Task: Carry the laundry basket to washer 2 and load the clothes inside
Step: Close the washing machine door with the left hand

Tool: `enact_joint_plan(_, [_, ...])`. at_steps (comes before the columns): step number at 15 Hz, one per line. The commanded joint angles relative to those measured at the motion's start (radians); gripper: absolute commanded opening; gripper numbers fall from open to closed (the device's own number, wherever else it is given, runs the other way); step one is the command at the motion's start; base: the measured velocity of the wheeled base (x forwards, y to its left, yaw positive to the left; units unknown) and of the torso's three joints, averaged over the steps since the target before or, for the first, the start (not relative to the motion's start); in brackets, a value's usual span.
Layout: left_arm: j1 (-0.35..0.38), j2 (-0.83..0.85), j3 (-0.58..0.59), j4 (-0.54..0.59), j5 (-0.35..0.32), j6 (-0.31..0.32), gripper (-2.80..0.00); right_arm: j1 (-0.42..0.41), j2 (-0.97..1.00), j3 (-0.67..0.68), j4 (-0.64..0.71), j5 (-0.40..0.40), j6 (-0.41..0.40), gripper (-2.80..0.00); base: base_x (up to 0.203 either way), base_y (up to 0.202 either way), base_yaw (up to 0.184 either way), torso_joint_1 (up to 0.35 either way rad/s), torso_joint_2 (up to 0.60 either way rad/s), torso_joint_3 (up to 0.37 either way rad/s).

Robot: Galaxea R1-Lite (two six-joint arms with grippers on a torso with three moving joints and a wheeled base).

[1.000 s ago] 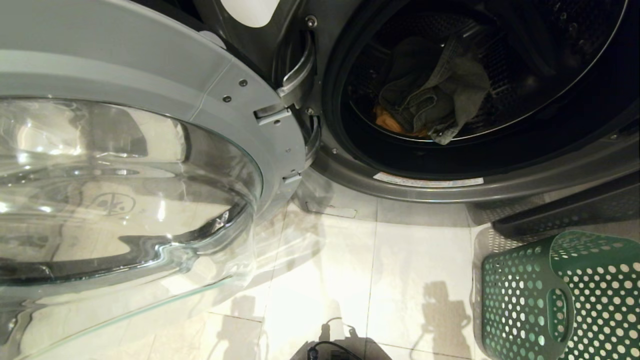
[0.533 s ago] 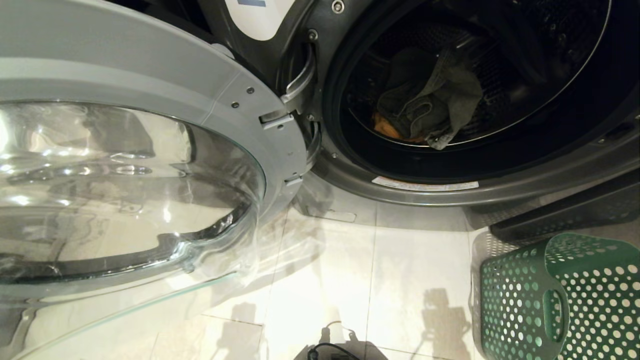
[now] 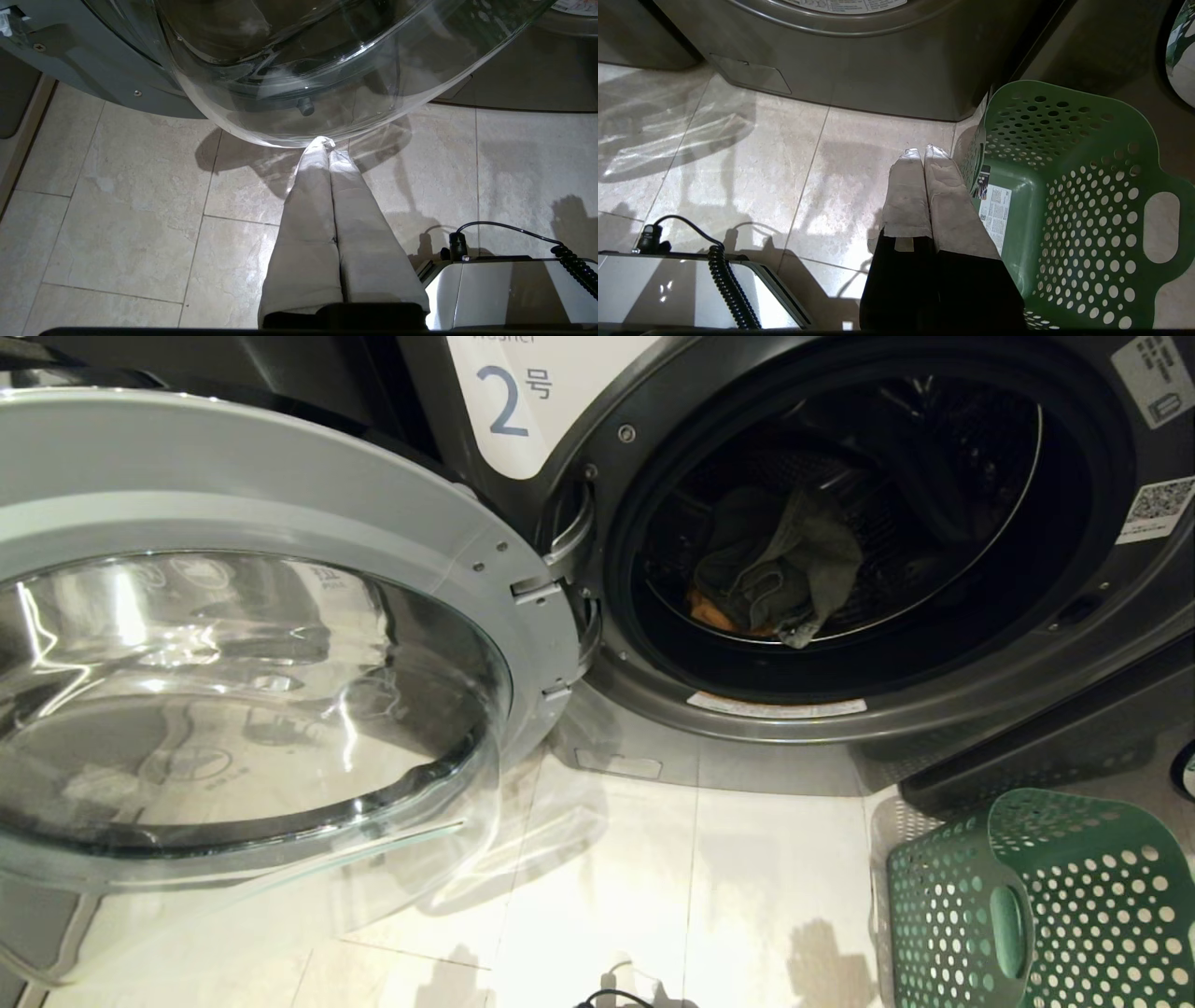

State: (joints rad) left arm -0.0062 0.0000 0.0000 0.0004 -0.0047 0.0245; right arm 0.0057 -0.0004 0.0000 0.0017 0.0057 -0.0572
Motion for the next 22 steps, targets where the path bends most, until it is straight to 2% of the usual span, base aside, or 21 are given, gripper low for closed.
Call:
enact_joint_plan(1, [0.000,0.002,0.000,0.000,0.000,0.000,-2.80,0.000,0.002,0.000,0.000,0.000,-0.001,-2.80,0.000,0.000,0.000,-0.002,0.00,0.203])
enact_joint_plan(18, [0.000,0.002,0.000,0.000,0.002,0.000,-2.80,0.000,0.002,0.000,0.000,-0.001,0.017,-2.80,0.000,0.000,0.000,0.001,0.00,0.201])
enact_joint_plan(22, [0.000,0.002,0.000,0.004,-0.001,0.003,-2.80,0.000,0.002,0.000,0.000,-0.001,0.017,-2.80,0.000,0.000,0.000,0.005,0.00,0.085])
